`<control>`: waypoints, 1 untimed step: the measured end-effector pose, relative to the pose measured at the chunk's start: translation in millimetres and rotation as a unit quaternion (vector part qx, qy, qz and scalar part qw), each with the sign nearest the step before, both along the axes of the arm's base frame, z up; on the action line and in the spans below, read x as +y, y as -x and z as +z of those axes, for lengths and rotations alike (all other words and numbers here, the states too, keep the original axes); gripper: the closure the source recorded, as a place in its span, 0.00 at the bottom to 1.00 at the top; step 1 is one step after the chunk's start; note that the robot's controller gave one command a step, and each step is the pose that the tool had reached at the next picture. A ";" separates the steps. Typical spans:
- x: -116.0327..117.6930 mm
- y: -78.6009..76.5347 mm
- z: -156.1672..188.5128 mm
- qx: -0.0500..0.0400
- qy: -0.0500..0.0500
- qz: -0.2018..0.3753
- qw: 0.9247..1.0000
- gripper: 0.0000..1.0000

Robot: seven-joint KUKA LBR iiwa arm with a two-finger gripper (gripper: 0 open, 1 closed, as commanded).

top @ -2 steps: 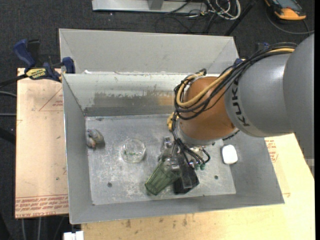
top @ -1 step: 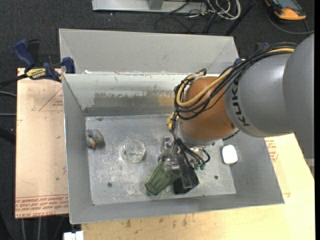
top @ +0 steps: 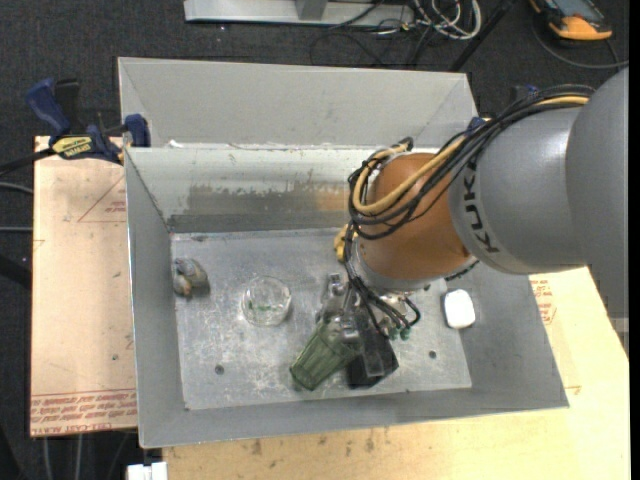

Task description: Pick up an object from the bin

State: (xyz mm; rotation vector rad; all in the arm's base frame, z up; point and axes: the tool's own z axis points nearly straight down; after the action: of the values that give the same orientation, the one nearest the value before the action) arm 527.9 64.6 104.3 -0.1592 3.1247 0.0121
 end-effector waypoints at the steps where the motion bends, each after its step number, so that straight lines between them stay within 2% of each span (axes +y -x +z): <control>1: 0.0 0.0 0.0 0.000 0.000 0.000 1.000 1.00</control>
Offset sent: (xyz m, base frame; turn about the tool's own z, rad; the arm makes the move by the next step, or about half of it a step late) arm 0.0011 -0.0014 0.1196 -0.0010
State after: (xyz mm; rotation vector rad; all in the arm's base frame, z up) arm 527.9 64.6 104.2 -0.1591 3.1247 0.0121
